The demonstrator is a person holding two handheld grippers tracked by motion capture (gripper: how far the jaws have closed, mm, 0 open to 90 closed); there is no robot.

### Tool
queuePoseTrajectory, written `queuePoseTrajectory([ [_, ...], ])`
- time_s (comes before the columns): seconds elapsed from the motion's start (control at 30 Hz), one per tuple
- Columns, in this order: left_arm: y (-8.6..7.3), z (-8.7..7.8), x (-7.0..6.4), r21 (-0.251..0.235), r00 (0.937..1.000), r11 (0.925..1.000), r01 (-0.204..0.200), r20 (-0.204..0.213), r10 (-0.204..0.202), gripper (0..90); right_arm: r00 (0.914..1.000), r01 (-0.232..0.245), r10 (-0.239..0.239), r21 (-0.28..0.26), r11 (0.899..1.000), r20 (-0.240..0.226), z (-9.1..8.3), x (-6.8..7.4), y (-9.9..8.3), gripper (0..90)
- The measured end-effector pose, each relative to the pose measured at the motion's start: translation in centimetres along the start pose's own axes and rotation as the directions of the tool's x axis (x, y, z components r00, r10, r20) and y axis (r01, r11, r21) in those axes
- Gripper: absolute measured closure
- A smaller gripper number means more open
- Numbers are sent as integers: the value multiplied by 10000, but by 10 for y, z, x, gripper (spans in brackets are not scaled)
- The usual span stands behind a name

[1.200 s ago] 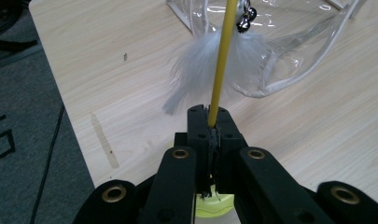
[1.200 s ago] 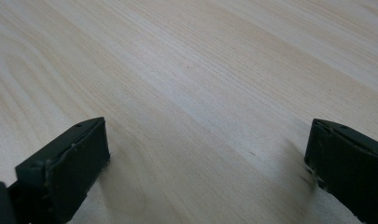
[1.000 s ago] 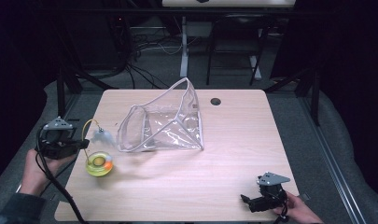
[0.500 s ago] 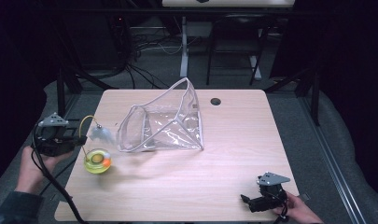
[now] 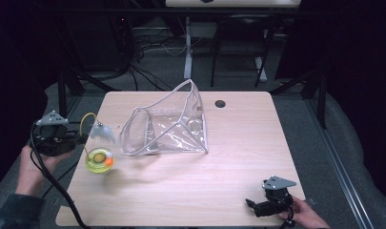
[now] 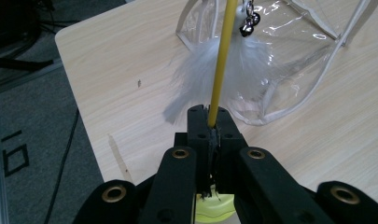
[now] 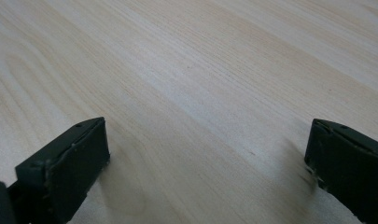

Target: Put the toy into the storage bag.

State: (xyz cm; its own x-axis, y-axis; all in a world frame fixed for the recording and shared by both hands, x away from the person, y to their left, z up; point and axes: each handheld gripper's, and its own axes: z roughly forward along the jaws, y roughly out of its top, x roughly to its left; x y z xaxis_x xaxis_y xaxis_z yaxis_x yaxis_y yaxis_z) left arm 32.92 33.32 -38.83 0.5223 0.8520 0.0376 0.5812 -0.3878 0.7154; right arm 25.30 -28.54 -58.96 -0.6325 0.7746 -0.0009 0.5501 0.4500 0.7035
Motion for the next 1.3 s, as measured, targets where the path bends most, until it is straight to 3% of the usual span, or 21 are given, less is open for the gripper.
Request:
queuePoseTrajectory([
  [1.3,35,-23,-4,-636,9989,9970,-433,-203,421,882,10000,-2,2,1,10000,1,0,0,0,0],
])
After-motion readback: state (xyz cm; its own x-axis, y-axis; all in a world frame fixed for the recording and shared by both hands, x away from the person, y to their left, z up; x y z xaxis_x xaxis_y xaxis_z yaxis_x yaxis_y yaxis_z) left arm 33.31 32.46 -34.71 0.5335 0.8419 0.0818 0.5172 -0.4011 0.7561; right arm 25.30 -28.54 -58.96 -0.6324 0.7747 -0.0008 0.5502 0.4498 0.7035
